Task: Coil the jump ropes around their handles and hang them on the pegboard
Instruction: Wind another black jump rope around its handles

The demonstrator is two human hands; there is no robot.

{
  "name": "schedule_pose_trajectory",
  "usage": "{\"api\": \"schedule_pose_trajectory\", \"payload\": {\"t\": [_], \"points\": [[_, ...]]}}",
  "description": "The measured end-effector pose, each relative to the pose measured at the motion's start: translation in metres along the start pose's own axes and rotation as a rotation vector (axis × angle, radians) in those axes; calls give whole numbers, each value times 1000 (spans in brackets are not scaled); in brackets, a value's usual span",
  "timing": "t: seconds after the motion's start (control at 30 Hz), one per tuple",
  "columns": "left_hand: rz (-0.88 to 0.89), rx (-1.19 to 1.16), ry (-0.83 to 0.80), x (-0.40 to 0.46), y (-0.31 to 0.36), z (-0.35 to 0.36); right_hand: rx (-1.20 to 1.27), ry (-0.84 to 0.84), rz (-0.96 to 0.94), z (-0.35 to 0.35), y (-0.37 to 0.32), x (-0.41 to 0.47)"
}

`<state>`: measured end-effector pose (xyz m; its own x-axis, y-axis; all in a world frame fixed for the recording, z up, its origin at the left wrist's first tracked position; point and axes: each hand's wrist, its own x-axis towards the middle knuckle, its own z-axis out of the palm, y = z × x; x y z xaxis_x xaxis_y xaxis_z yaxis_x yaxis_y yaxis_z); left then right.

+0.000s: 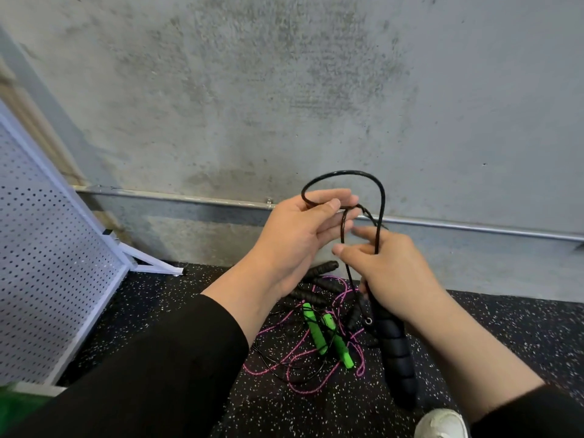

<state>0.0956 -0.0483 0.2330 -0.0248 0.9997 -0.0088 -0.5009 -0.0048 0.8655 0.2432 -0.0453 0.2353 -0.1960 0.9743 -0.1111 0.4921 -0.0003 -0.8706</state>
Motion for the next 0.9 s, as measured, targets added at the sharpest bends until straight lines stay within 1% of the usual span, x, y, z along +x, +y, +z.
{"api": "schedule_pose_trajectory", "payload": {"t": [0.1, 0.17, 0.23, 0.27, 0.37, 0.4, 0.43, 0.47, 0.57, 0.6, 0.63, 0.67, 0.7, 0.83, 0.87, 0.9], "points": [[28, -25, 9, 2, 3, -4, -133, -90, 14, 7, 3, 0], [45, 8, 33, 2, 8, -5, -132, -75, 10, 9, 3, 1], [42, 178, 72, 1, 10, -7, -17, -30, -32, 9, 0, 2], [13, 283, 99, 1, 9, -9, 60, 0, -47, 9, 0, 3], [-108, 597, 216, 0, 3, -18, 338, 50, -23, 6, -4, 4], [-119, 724, 217, 0, 2, -21, 419, 41, -6, 6, -6, 4], [-134, 832, 157, -1, 2, -24, 472, 32, 10, 6, -7, 5], [-157, 894, 43, -2, 2, -26, 513, 28, 21, 6, -8, 5], [-278, 969, -314, -13, 1, -26, 610, 39, 41, 4, -14, 8], [-287, 1025, -394, -15, -1, -28, 632, 42, 43, 2, -15, 10], [-276, 1072, -438, -15, -4, -29, 642, 44, 42, 0, -16, 11], [-263, 1085, -439, -15, -7, -30, 639, 46, 44, -2, -15, 12], [-258, 1057, -402, -15, -10, -30, 620, 48, 47, -4, -14, 13], [-214, 752, -156, -12, -8, -29, 363, 45, 44, 0, -8, 12], [-196, 731, -112, -10, -6, -28, 306, 26, 46, 3, -7, 10], [-172, 760, -68, -9, -4, -28, 268, 4, 54, 5, -5, 9]]}}
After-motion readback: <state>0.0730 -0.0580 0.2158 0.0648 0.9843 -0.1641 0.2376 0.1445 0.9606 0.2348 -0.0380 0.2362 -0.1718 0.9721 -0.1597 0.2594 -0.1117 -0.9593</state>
